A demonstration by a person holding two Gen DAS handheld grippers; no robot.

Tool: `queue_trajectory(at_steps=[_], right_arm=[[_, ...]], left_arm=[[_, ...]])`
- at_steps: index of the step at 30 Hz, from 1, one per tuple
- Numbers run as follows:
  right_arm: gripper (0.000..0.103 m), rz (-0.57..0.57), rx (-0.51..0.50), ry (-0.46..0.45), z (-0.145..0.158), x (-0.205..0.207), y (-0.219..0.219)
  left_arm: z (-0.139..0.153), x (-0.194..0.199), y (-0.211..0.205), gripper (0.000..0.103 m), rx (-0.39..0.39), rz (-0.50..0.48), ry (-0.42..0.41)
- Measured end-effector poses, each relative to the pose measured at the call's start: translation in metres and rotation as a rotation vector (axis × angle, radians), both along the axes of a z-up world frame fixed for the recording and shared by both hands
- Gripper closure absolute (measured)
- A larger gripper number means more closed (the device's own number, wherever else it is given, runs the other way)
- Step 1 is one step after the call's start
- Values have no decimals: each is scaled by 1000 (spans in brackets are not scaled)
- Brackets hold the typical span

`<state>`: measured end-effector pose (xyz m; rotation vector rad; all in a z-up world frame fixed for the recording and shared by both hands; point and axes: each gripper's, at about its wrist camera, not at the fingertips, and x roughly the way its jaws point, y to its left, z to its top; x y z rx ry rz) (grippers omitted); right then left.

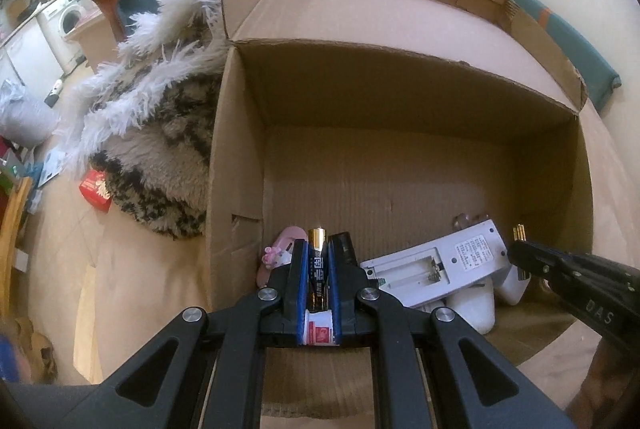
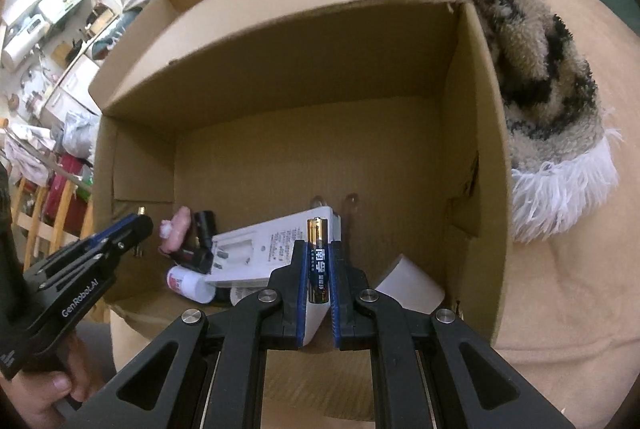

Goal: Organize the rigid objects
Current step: 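Carry the battery into the box with the right gripper, then open the right gripper to drop the battery into the box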

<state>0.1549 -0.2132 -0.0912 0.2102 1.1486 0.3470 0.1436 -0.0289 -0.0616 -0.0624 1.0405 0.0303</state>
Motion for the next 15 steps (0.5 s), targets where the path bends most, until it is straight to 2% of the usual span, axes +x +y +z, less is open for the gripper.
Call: queue_trajectory(at_steps=[9,15], right_arm=[[92,-19,-6,20,-5,3,1],[92,-18,6,1,-3,2,2]], left_arm=[[-5,1,-4,94,2,-12,9],[-4,2,-2,94,-1,5,5]])
